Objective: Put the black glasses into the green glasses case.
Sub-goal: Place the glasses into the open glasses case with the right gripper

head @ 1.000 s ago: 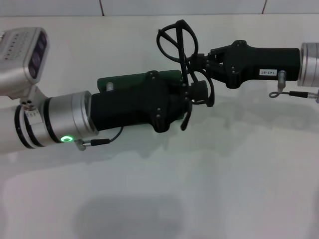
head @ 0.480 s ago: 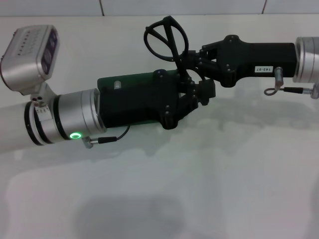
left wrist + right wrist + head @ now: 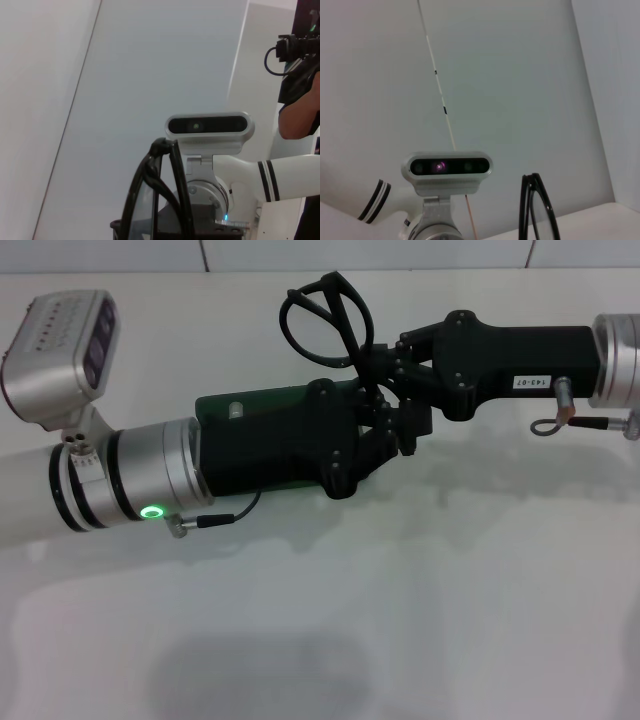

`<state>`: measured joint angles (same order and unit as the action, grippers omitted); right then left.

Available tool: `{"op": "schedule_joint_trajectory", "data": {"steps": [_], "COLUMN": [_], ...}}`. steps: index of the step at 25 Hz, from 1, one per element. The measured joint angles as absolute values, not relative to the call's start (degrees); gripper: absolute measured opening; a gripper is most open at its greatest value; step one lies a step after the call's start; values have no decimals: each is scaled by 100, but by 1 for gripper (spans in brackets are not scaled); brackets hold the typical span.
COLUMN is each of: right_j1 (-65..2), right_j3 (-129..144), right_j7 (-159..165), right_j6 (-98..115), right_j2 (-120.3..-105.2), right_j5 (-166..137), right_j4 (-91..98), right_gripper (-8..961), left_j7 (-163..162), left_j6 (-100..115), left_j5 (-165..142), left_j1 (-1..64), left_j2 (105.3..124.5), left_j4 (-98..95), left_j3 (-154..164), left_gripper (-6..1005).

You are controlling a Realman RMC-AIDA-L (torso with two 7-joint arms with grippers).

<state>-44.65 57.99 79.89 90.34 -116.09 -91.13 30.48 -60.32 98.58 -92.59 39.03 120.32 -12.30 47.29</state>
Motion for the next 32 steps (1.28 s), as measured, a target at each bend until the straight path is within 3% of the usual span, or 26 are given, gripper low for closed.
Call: {"op": "schedule_joint_trajectory", "data": {"steps": [15, 23, 32], "right_j1": [-4430, -4509, -4699], "right_j3": [5745, 6270, 9170], "right_j7": [7731, 6875, 6123], "right_j6": [8682, 7883, 6019], "right_j2": [-11579, -11621, -11620], "right_j5": [-9056, -8857, -7320], "right_j4": [3038, 2991, 3020], "right_gripper": [53, 57, 61], "left_j7": [-6028, -5823, -5503], "left_j6": [9895, 9720, 8858], "left_j5": [-9355, -9880, -9854], "left_j1": [3683, 2782, 1887], "left_j2": [11987, 11933, 11845], "left_j4": [-1354, -2190, -2421], "left_j3": [4730, 4714, 4676], "left_gripper": [8, 8, 9]}}
